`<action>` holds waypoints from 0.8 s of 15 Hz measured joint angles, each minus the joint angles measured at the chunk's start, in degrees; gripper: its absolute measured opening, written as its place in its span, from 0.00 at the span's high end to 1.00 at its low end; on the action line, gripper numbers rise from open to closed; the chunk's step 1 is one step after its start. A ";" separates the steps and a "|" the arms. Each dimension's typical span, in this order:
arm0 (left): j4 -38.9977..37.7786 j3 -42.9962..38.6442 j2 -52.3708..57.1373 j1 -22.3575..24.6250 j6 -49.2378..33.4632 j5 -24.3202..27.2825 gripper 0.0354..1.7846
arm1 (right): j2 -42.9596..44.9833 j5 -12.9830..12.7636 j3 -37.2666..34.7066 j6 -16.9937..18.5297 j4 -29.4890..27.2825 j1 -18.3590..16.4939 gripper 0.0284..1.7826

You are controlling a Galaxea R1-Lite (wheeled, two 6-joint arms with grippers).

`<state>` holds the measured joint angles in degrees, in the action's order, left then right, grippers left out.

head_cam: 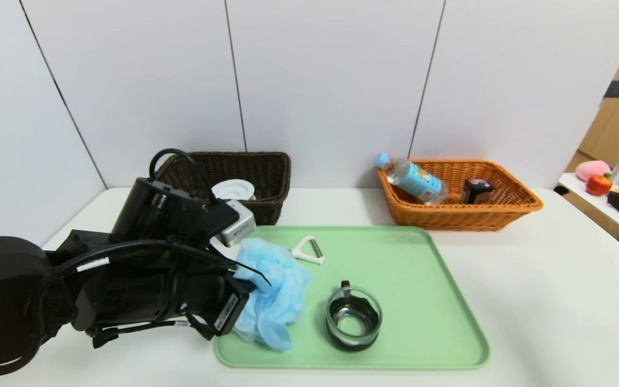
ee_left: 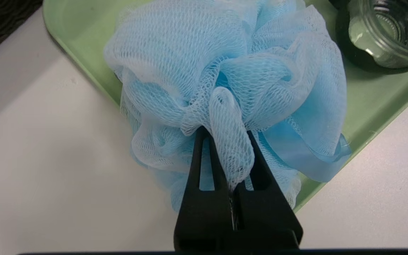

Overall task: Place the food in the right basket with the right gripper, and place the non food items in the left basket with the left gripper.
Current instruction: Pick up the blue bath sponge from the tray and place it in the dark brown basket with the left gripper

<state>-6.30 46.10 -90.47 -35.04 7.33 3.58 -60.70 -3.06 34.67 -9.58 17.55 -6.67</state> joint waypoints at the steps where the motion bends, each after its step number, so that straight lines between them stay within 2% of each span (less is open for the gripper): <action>1: -0.77 0.30 0.65 0.01 -0.16 0.13 0.97 | 0.06 0.01 -0.22 0.00 -0.06 0.00 0.05; 4: -5.29 4.52 2.84 0.17 -1.55 0.38 0.97 | 0.23 0.01 -0.94 0.00 0.09 0.00 0.05; 6: -5.19 8.57 4.06 2.05 -2.49 0.33 0.97 | 0.26 0.00 -1.18 -0.01 0.38 0.00 0.05; 12: -3.97 16.30 2.82 16.27 -2.23 0.43 0.97 | 0.61 0.00 -1.79 0.00 0.41 0.00 0.05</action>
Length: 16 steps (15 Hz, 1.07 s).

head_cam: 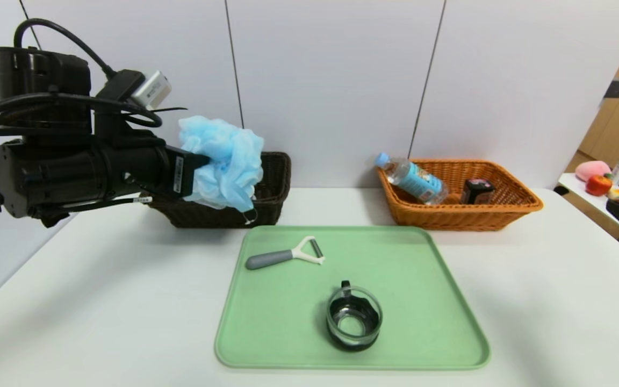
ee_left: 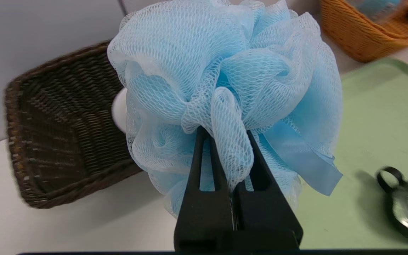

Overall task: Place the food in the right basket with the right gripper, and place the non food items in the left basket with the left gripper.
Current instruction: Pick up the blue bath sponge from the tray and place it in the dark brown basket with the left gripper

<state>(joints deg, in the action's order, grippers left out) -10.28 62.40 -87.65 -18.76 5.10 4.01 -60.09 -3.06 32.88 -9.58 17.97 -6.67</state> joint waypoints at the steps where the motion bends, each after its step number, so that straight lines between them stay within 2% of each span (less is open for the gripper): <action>1: -0.05 0.99 -1.22 2.19 0.00 0.00 0.97 | 0.04 0.00 -0.13 0.07 0.00 0.00 0.05; 4: -0.24 5.27 -6.23 7.58 -0.02 -0.07 0.97 | 0.09 0.00 -0.48 0.09 0.02 0.00 0.05; 7: -0.38 9.01 -11.11 10.80 0.13 -0.24 0.97 | 0.06 -0.10 -1.22 0.13 0.02 0.00 0.05; 12: -0.38 10.01 -15.13 12.42 1.87 -0.44 0.97 | -0.09 -0.02 -1.66 0.16 0.05 -0.05 0.05; 15: -0.38 10.03 -15.93 12.95 2.07 -0.51 0.97 | -0.33 1.06 -1.66 0.38 0.02 -0.09 0.05; 16: -0.55 10.11 -16.20 12.96 2.04 -0.71 0.87 | -0.41 1.11 -1.62 0.66 0.09 -0.09 0.05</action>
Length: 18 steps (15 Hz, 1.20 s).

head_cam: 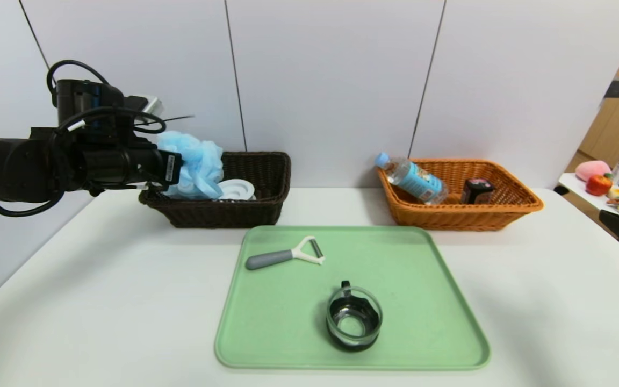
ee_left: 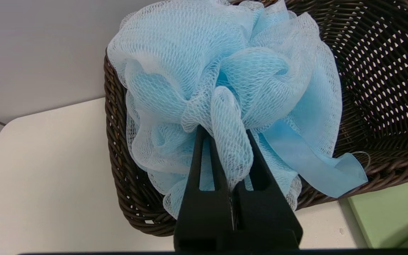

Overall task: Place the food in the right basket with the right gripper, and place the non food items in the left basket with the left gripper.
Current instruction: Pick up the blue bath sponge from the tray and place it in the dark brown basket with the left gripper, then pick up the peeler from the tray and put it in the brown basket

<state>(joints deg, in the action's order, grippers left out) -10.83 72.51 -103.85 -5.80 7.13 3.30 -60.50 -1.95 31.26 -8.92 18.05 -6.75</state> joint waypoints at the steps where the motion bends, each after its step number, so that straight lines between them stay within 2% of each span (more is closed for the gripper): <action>1: -0.69 0.01 -0.23 0.07 0.02 -0.06 0.77 | -0.13 0.02 0.00 0.06 0.00 0.00 0.05; 5: -2.32 -0.02 -1.11 0.07 0.04 -0.17 0.48 | -0.50 0.02 0.02 0.11 -0.04 0.00 0.05; 9: -2.21 0.26 0.88 -0.87 0.04 0.80 0.30 | -0.90 0.02 -0.12 0.09 -0.01 0.00 0.05; 11: -0.66 0.28 4.32 -4.97 1.10 3.13 0.25 | -1.13 0.05 -0.39 0.02 0.00 0.01 0.05; 14: 2.51 -2.41 8.75 -11.62 7.39 4.41 0.18 | -1.24 -0.05 -0.52 0.09 0.02 0.00 0.05; 18: -3.06 -12.56 11.93 -19.05 8.61 4.41 0.13 | -1.10 -0.06 -0.96 0.11 0.02 0.00 0.05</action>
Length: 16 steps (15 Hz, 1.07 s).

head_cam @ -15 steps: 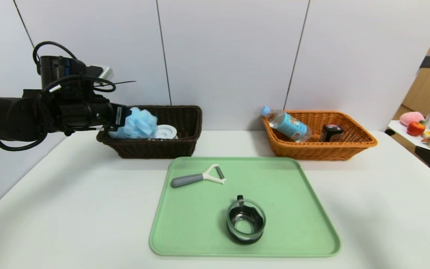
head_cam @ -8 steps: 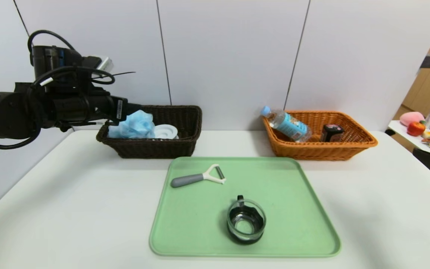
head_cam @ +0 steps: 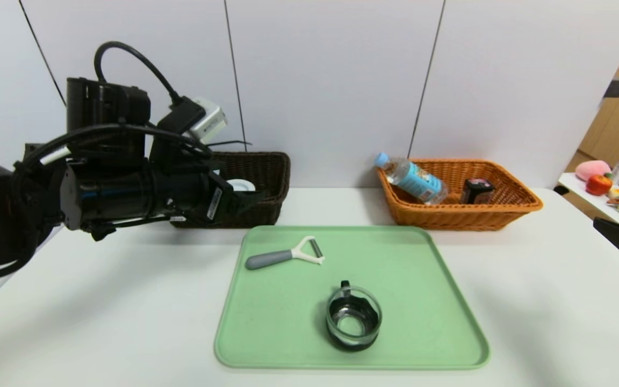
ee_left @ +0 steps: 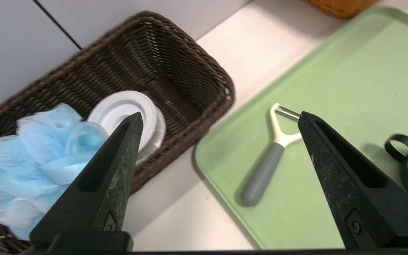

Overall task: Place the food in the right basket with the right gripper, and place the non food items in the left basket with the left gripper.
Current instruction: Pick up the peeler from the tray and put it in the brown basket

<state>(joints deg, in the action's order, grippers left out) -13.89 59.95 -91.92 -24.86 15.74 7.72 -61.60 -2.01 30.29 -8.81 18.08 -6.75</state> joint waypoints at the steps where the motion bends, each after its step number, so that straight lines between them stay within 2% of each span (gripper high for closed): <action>1: -3.69 -2.90 0.22 -1.10 0.41 0.11 0.12 | 0.02 -0.02 -0.22 -0.02 0.05 0.00 0.05; 3: -7.80 -5.33 -0.15 -2.34 3.77 0.60 0.10 | 0.05 -0.02 -0.74 0.02 0.05 0.00 0.05; 7: 0.96 -6.53 -1.68 -4.77 9.18 0.66 0.08 | 0.05 0.00 -1.57 -0.06 0.09 0.09 0.05; 11: 13.84 1.15 -6.01 -5.33 17.23 0.51 0.07 | 0.16 0.04 -2.16 -0.09 0.09 0.04 0.05; 16: 25.21 15.29 -14.70 -5.88 20.11 0.44 0.06 | 0.79 0.00 -3.93 -0.05 0.11 0.04 0.05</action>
<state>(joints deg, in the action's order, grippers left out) 11.33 75.24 -106.62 -30.73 35.85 8.16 -60.81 -2.01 26.37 -8.86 18.19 -6.72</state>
